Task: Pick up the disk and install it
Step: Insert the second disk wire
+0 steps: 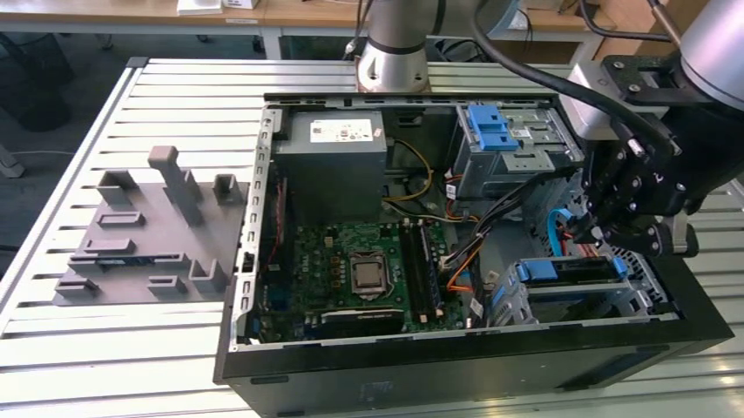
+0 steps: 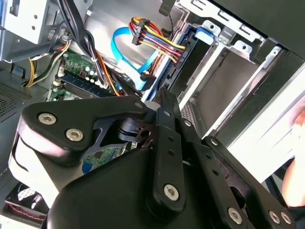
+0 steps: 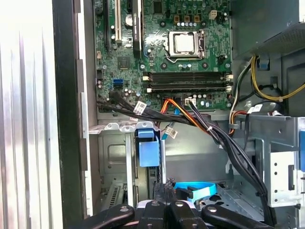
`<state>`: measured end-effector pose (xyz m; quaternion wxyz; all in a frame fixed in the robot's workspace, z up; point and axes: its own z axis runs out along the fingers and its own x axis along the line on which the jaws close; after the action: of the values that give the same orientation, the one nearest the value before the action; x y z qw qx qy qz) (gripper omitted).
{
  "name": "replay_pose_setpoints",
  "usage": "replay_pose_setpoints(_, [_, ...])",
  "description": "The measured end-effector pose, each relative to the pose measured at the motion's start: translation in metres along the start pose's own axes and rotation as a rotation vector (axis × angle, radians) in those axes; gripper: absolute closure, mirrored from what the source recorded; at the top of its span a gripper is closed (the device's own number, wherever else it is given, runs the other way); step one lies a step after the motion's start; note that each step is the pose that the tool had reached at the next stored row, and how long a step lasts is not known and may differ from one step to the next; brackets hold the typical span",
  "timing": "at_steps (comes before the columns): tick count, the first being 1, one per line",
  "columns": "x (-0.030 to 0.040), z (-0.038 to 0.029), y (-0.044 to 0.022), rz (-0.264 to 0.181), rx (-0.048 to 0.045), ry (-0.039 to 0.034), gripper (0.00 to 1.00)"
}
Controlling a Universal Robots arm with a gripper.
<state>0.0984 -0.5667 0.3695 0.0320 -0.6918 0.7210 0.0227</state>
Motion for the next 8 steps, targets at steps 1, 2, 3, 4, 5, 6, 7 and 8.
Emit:
replay_pose_setpoints(1, [-0.0004, -0.0006, 0.0005, 0.000, 0.0000, 0.0002, 0.89])
replay_pose_setpoints(2, [-0.0011, -0.0012, 0.0007, 0.000, 0.0000, 0.0002, 0.89])
replay_pose_setpoints(3, [-0.0017, -0.0024, 0.0009, 0.000, 0.0000, 0.0004, 0.89])
replay_pose_setpoints(4, [-0.0023, -0.0038, 0.0013, 0.000, 0.0000, 0.0003, 0.89])
replay_pose_setpoints(5, [-0.0030, -0.0047, 0.0016, 0.000, 0.0000, 0.0001, 0.89])
replay_pose_setpoints(6, [-0.0036, -0.0055, 0.0018, 0.000, 0.0000, -0.0001, 0.89])
replay_pose_setpoints(7, [-0.0044, -0.0061, 0.0019, 0.000, 0.0000, 0.0000, 0.89])
replay_pose_setpoints(8, [-0.0054, -0.0067, 0.0021, 0.000, 0.0000, 0.0001, 0.89])
